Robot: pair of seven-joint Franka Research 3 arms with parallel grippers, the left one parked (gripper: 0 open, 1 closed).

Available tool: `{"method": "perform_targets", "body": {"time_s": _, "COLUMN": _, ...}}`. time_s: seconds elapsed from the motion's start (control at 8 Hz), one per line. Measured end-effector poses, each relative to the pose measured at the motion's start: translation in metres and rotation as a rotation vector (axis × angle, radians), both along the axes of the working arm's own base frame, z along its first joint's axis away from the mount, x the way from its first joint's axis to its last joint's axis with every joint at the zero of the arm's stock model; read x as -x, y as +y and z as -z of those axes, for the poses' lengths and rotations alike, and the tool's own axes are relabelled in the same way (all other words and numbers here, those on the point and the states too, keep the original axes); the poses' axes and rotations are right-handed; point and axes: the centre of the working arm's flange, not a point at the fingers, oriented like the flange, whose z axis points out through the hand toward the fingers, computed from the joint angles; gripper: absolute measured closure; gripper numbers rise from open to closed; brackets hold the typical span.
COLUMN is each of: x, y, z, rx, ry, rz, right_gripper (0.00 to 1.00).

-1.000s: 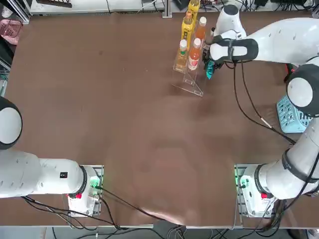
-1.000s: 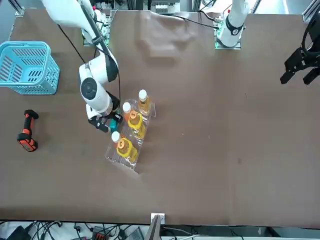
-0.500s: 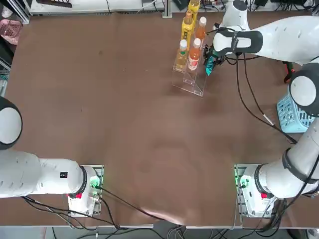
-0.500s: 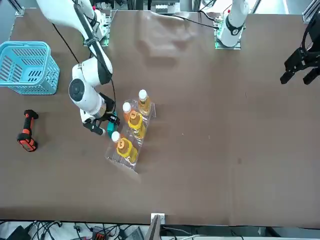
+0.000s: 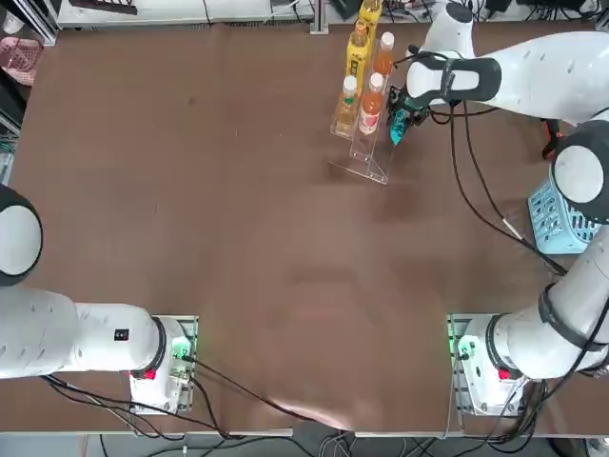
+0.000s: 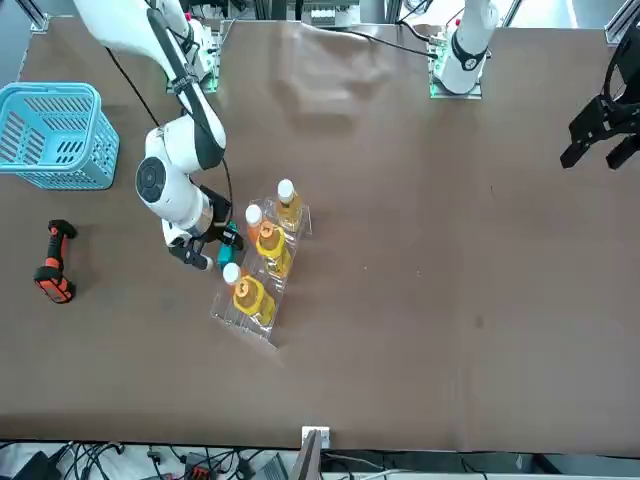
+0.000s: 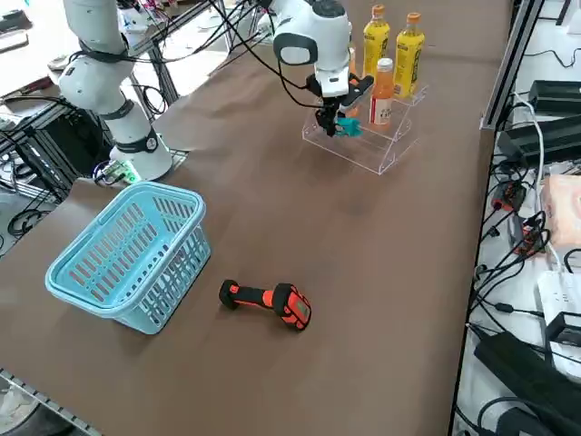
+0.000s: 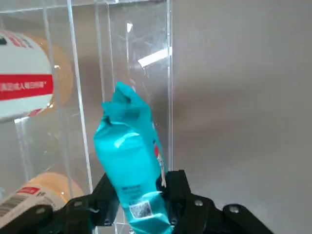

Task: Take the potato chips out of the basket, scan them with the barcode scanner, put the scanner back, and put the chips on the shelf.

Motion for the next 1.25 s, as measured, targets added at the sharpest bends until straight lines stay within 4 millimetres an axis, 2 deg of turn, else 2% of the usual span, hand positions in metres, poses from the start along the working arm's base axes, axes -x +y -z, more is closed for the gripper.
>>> {"method": "perform_targets", "body": {"time_s": 0.62, "x": 0.005, "y": 0.005, "z": 0.022, "rx": 0.005, "ry": 0.027, "rz": -0.008, "right_gripper": 0.51}}
{"method": "perform_targets", "body": {"time_s": 1.25, "x": 0.007, "y": 0.008, "z": 0.034, "rx": 0.006, "ry": 0.030, "rz": -0.013, "right_gripper": 0.50}}
